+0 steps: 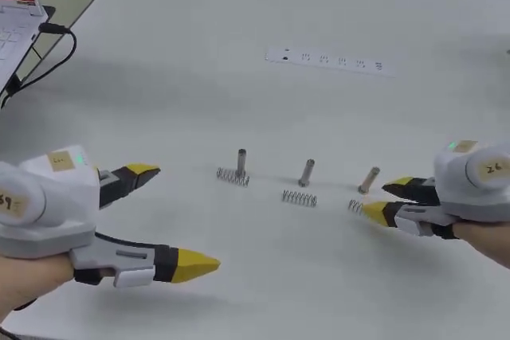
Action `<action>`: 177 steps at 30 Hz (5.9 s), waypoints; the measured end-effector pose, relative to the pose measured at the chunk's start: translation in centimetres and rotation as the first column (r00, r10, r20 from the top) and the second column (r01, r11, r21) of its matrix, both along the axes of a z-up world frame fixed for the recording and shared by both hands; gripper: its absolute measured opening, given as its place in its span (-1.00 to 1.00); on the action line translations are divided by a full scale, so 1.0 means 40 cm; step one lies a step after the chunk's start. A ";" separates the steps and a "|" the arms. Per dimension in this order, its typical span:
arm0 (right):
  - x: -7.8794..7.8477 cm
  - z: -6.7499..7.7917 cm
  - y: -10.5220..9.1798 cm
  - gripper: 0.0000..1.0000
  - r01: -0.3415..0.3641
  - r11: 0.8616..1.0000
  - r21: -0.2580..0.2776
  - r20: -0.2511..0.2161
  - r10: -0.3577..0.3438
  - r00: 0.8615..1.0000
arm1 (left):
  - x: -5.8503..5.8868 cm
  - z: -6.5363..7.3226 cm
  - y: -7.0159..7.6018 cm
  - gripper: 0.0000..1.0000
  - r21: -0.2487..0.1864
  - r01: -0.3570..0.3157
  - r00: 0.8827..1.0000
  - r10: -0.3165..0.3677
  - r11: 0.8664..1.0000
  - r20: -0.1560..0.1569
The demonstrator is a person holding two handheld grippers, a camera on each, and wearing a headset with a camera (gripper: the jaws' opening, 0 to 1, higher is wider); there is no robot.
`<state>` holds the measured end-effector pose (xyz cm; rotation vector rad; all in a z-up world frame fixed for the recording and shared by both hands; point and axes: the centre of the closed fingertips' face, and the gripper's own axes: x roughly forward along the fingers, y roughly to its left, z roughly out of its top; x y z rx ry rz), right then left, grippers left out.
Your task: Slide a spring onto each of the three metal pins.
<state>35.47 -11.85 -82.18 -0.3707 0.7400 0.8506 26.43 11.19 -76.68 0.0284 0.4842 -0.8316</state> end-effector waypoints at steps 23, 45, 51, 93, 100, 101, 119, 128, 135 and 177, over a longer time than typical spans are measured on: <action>-0.024 -0.067 -0.002 -0.65 -0.089 0.992 -0.087 -0.076 0.083 0.994 | -0.012 -0.013 0.005 0.96 -0.003 -0.004 1.000 0.004 1.000 -0.012; -0.048 -0.049 0.008 -0.83 -0.114 0.986 -0.119 -0.063 0.107 0.992 | -0.011 -0.010 -0.010 0.96 -0.010 0.012 1.000 -0.012 1.000 -0.010; -0.056 -0.020 0.014 -0.83 -0.117 0.987 -0.111 -0.044 0.113 0.993 | 0.009 0.000 0.000 0.96 0.003 0.009 1.000 -0.009 1.000 0.009; -0.209 0.113 0.188 -0.83 -0.536 0.830 -0.156 0.094 0.553 0.828 | 0.010 0.039 -0.305 -0.10 -0.053 0.389 0.920 -0.385 0.920 0.074; -0.216 0.123 0.204 -0.83 -0.554 0.821 -0.138 0.108 0.568 0.816 | 0.025 0.053 -0.331 -0.33 -0.058 0.417 0.907 -0.411 0.907 0.096; -0.215 0.124 0.205 -0.83 -0.555 0.820 -0.139 0.110 0.570 0.815 | 0.026 0.051 -0.335 -0.35 -0.055 0.424 0.904 -0.418 0.904 0.095; -0.232 0.140 0.215 -0.84 -0.590 0.793 -0.152 0.117 0.607 0.786 | 0.010 0.031 -0.359 -0.67 -0.044 0.459 0.887 -0.454 0.888 0.081; -0.236 0.156 0.224 -0.84 -0.605 0.780 -0.157 0.133 0.624 0.770 | 0.006 0.037 -0.371 -0.74 -0.048 0.473 0.879 -0.467 0.880 0.093; -0.243 0.153 0.218 -0.84 -0.608 0.777 -0.165 0.128 0.628 0.767 | 0.000 0.040 -0.377 -0.89 -0.045 0.483 0.873 -0.477 0.874 0.097; -0.246 0.133 0.180 -0.84 -0.562 0.815 -0.140 0.120 0.578 0.807 | -0.020 0.034 -0.383 -0.94 -0.089 0.495 0.868 -0.490 0.864 0.077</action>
